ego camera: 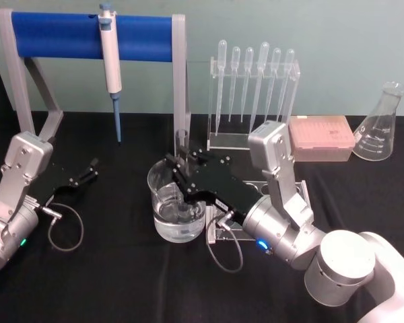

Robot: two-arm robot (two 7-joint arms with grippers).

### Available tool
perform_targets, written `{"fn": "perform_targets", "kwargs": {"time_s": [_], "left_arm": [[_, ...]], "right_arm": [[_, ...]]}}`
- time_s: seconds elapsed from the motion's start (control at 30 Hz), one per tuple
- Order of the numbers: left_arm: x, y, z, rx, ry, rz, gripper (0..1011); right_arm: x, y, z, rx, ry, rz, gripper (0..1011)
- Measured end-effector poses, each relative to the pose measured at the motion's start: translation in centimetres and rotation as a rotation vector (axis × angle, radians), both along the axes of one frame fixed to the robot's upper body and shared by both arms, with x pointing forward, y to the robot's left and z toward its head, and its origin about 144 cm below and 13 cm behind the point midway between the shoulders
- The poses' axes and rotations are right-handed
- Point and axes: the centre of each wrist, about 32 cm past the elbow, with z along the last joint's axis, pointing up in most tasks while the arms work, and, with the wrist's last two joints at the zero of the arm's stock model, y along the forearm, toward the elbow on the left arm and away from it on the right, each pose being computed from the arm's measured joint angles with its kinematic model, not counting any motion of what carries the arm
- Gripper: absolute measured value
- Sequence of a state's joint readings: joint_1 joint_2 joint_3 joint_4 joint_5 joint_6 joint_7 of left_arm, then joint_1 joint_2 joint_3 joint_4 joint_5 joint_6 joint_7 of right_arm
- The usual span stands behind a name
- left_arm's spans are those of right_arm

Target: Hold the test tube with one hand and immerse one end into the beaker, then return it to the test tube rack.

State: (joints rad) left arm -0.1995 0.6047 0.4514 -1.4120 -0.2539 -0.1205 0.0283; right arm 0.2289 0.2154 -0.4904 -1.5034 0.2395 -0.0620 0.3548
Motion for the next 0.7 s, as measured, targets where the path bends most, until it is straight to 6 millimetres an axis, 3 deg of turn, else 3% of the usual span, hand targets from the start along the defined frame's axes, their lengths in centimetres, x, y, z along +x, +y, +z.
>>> {"fn": "perform_targets", "kwargs": {"time_s": [0.23, 0.53, 0.7], "left_arm": [[0.0, 0.0, 0.0, 0.000, 0.000, 0.000, 1000], [0.0, 0.0, 0.0, 0.000, 0.000, 0.000, 1000], [0.0, 0.0, 0.0, 0.000, 0.000, 0.000, 1000]], "right_arm": [[-0.1, -0.2, 1.8, 0.027, -0.025, 0.012, 225], [-0.4, -0.8, 6.6, 0.085, -0.117, 0.037, 225], [-0.9, -1.6, 8.3, 0.090, -0.166, 0.028, 225]]}}
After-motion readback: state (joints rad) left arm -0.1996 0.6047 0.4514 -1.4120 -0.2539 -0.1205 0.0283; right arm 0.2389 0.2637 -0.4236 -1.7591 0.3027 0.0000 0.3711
